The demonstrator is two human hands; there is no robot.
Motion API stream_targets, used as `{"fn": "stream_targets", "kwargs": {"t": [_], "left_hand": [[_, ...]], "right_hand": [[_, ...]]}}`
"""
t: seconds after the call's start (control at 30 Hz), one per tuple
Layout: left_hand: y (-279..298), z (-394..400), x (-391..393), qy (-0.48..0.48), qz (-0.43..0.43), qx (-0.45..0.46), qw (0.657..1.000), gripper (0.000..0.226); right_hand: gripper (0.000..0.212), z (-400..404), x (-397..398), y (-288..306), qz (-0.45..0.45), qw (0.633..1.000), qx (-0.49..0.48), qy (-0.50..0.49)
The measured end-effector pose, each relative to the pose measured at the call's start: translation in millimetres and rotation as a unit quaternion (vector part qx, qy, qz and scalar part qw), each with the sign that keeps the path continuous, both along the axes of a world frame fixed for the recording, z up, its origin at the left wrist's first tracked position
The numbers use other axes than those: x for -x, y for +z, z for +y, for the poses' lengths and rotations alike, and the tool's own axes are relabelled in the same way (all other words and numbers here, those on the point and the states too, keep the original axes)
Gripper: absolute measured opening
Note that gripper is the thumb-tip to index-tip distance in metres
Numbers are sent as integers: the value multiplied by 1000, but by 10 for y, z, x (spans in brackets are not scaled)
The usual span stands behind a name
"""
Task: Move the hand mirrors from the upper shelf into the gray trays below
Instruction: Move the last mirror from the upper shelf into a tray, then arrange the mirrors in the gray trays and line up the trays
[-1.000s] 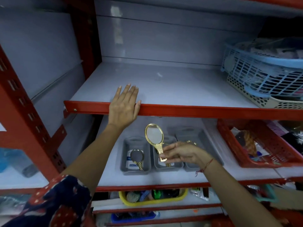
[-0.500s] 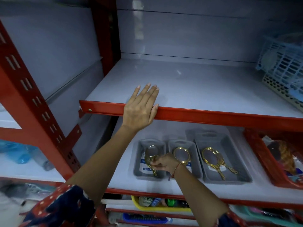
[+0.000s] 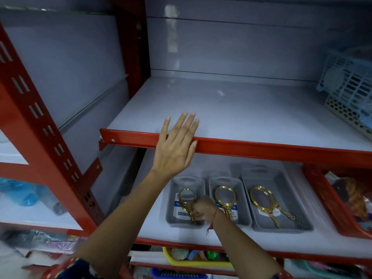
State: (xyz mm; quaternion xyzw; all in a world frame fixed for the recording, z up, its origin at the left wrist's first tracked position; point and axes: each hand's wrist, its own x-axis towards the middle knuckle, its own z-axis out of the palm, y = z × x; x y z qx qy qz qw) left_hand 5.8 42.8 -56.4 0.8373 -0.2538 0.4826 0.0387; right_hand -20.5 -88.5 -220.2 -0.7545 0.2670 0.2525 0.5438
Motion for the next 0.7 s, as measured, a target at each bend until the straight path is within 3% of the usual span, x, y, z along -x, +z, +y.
{"fn": "stream_targets", "kwargs": {"t": [0.13, 0.2, 0.27, 0.33, 0.4, 0.43, 0.5, 0.57, 0.63, 0.7], "left_hand": [[-535, 95, 291, -51, 59, -18, 997, 61], [-830, 148, 411, -68, 106, -31, 991, 61], [-1067, 186, 500, -83, 198, -4, 977, 59], [-1189, 174, 573, -84, 324, 85, 938, 60], [-1201, 101, 639, -73, 467, 222, 853, 65], [-1235, 59, 629, -59, 540, 303, 783, 68], [-1219, -32, 591, -38, 644, 471, 601, 84], [-1241, -90, 514, -32, 677, 593, 434, 101], [-1245, -122, 473, -24, 670, 658, 342, 94], [-1278, -125, 455, -6, 687, 661, 302, 98]], "right_hand": [[11, -30, 23, 16, -13, 999, 28, 24], [21, -62, 31, 38, -24, 998, 40, 33], [28, -97, 47, 65, -29, 999, 39, 19], [26, -135, 39, 76, -30, 999, 31, 10], [23, -148, 33, 104, -24, 999, 26, 10], [23, -148, 31, 113, -20, 999, 24, 14], [21, -144, 28, 136, -4, 1000, 19, 15], [17, -142, 1, 132, 4, 1000, 5, 14], [17, -120, -27, 141, 6, 1000, -19, 3], [26, -90, -68, 120, 7, 999, -38, -2]]}}
